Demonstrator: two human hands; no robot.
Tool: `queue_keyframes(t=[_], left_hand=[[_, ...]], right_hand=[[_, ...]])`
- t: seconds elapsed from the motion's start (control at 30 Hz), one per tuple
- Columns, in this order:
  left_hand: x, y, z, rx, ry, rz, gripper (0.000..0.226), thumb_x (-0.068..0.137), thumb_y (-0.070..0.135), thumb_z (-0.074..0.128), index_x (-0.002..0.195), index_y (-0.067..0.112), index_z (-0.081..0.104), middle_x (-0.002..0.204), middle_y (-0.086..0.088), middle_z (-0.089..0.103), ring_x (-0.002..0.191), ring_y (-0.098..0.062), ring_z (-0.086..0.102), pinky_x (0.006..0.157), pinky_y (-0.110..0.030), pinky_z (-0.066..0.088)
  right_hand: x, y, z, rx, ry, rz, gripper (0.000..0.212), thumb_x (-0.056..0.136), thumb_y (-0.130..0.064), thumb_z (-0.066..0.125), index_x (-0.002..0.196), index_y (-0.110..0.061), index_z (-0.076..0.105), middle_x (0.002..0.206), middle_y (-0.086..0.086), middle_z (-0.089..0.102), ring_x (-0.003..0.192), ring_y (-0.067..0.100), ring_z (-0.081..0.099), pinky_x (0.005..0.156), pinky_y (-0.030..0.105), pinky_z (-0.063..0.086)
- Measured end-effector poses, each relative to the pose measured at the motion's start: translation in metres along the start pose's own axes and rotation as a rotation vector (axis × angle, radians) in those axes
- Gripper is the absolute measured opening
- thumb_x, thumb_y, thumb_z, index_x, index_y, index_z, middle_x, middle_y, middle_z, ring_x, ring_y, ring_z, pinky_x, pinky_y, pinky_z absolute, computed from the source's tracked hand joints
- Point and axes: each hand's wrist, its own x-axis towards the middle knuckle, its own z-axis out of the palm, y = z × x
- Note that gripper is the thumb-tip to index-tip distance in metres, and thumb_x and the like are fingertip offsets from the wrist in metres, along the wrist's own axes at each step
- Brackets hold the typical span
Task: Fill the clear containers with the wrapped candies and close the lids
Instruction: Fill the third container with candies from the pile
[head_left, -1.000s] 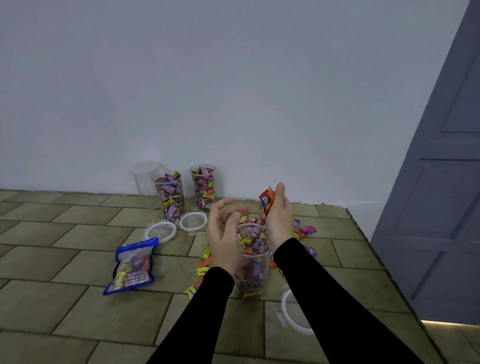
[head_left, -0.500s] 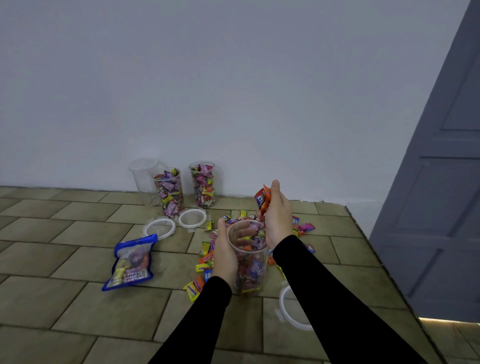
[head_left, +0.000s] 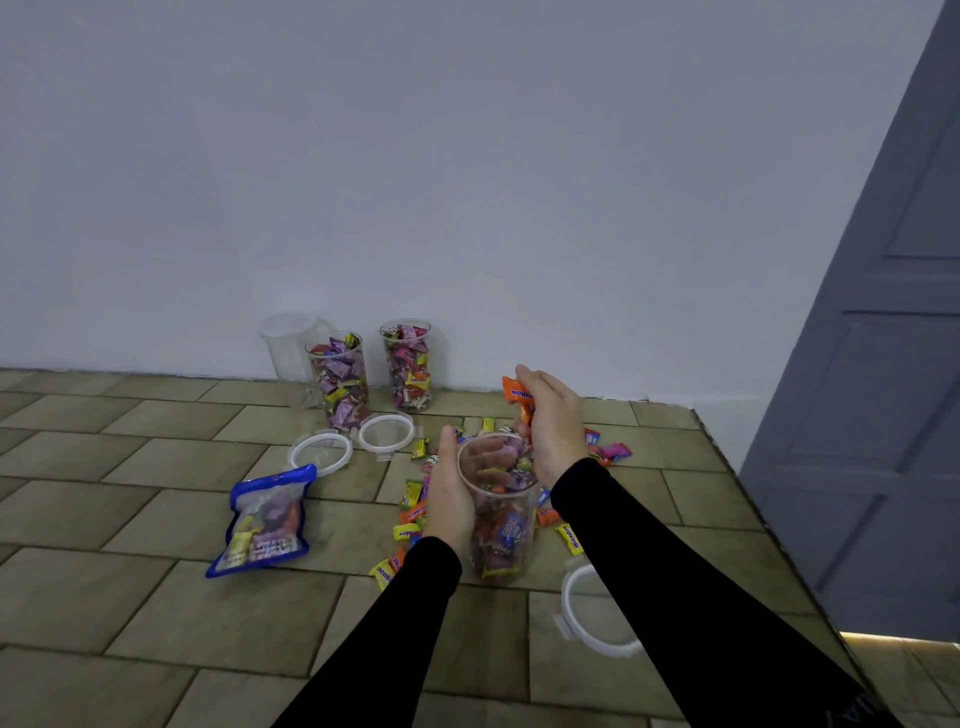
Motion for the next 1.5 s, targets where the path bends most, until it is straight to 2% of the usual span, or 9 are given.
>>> queue_keyframes(t=[0.27,0.37,0.43,0.77,0.9,1.07,1.23,1.37,1.5], left_hand=[[0.003,0.002,0.002,0.021,0.032,0.032,0.071,0.098,0.056,0.025,0.086,0.004,0.071,0.080,-0.015,0.069,0.054,-0.020,0.060,0.051,-0.026,0.050],[0.004,0.002,0.002,-0.001,0.020,0.020,0.070,0.098,0.057,0.027,0.083,0.006,0.072,0.083,-0.019,0.070,0.060,-0.025,0.063,0.060,-0.033,0.054],[0.006,0.001,0.002,-0.011,0.017,0.018,0.072,0.098,0.057,0.027,0.083,0.004,0.074,0.082,-0.019,0.070,0.062,-0.027,0.064,0.065,-0.035,0.054],[0.011,0.001,0.002,-0.010,0.024,0.032,0.073,0.099,0.055,0.025,0.081,0.004,0.074,0.076,-0.016,0.069,0.058,-0.024,0.059,0.066,-0.036,0.048],[0.012,0.001,0.002,-0.008,0.026,0.053,0.073,0.099,0.054,0.024,0.082,0.004,0.074,0.080,-0.019,0.068,0.061,-0.025,0.058,0.067,-0.037,0.048],[0.013,0.000,0.000,-0.001,0.028,0.055,0.073,0.099,0.055,0.025,0.080,0.007,0.076,0.082,-0.019,0.068,0.064,-0.027,0.058,0.071,-0.039,0.048],[0.012,0.001,0.000,0.028,0.034,0.052,0.073,0.099,0.055,0.024,0.075,0.013,0.078,0.080,-0.014,0.071,0.065,-0.026,0.059,0.070,-0.036,0.047],[0.012,0.000,-0.001,0.033,0.051,0.061,0.070,0.098,0.056,0.026,0.079,0.012,0.077,0.090,-0.021,0.069,0.069,-0.027,0.061,0.074,-0.039,0.048],[0.009,0.001,0.000,0.028,0.041,0.051,0.070,0.098,0.056,0.026,0.087,0.006,0.074,0.096,-0.024,0.070,0.076,-0.029,0.067,0.083,-0.043,0.052]], right_hand=[[0.001,0.003,-0.002,-0.066,-0.070,-0.034,0.029,0.093,-0.013,0.056,0.065,-0.015,0.051,0.062,-0.002,0.044,0.054,0.011,0.041,0.046,0.016,0.035],[0.003,0.004,-0.003,-0.027,-0.090,-0.039,0.028,0.089,-0.002,0.055,0.064,-0.014,0.049,0.063,-0.001,0.040,0.051,0.008,0.039,0.044,0.017,0.034],[0.006,0.007,-0.003,-0.067,-0.091,-0.057,0.029,0.084,-0.001,0.056,0.061,-0.018,0.049,0.062,-0.004,0.040,0.056,0.013,0.036,0.052,0.023,0.031],[0.006,0.009,-0.001,-0.063,-0.118,-0.082,0.023,0.083,0.008,0.047,0.068,-0.007,0.053,0.058,0.004,0.050,0.055,0.016,0.041,0.049,0.022,0.033],[0.007,0.010,-0.001,-0.059,-0.138,-0.064,0.022,0.086,0.005,0.046,0.069,-0.008,0.053,0.053,0.002,0.054,0.053,0.016,0.044,0.050,0.024,0.034],[0.009,0.010,-0.002,-0.124,-0.216,-0.120,0.025,0.088,0.004,0.046,0.069,-0.011,0.052,0.060,-0.001,0.042,0.055,0.010,0.035,0.051,0.019,0.029],[0.015,0.011,-0.003,-0.118,-0.279,-0.035,0.031,0.103,-0.021,0.039,0.077,-0.012,0.053,0.059,-0.006,0.035,0.052,0.012,0.028,0.051,0.024,0.025],[0.014,0.005,-0.005,-0.148,-0.304,-0.039,0.036,0.100,-0.039,0.042,0.078,-0.011,0.050,0.054,-0.003,0.034,0.045,0.014,0.040,0.046,0.020,0.036],[0.012,0.003,-0.005,-0.166,-0.281,-0.032,0.039,0.098,-0.042,0.044,0.078,-0.009,0.050,0.045,-0.004,0.038,0.042,0.014,0.050,0.047,0.024,0.042]])
